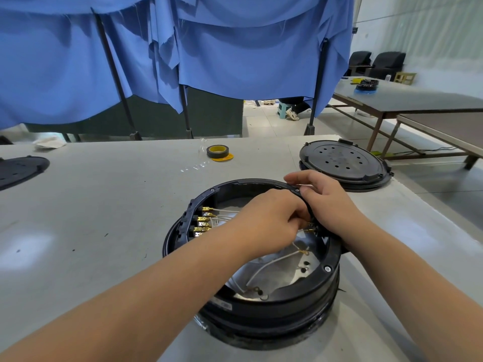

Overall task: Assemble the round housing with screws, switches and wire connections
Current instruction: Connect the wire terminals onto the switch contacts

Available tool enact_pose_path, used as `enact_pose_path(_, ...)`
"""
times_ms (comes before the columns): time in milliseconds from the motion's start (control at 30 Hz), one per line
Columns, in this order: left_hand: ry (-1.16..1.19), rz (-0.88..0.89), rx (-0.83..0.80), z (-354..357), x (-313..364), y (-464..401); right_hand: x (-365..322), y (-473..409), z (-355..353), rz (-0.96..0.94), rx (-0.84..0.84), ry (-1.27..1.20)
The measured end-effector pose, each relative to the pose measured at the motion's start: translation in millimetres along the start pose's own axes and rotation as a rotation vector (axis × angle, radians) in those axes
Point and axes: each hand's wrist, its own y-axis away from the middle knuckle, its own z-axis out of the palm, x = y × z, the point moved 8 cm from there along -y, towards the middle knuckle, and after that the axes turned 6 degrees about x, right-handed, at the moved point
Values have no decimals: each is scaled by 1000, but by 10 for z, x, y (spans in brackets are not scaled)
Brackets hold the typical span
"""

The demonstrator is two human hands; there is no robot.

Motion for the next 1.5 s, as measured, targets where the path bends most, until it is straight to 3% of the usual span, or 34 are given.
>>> enact_pose_path(233,-123,81,26,1,59,22,-6,3,8,3,-7,1)
enact_pose_path(867,-75,9,19,-97,1,77,36,12,-21,47,26,5)
enact_pose_path(1067,-186,-168,209,-654,-400,175,12,39,73,59,-2,29)
enact_pose_path(1267,-282,-400,89,-707,-910,381,6,-85,46,76,-7,96)
enact_pose_path(1400,-311,-413,103,-712,-977,396,62,-395,-115,77,69,251)
enact_pose_path(1500,-285,-419,127,-718,-1005,402,271,-610,-91,144,-42,545)
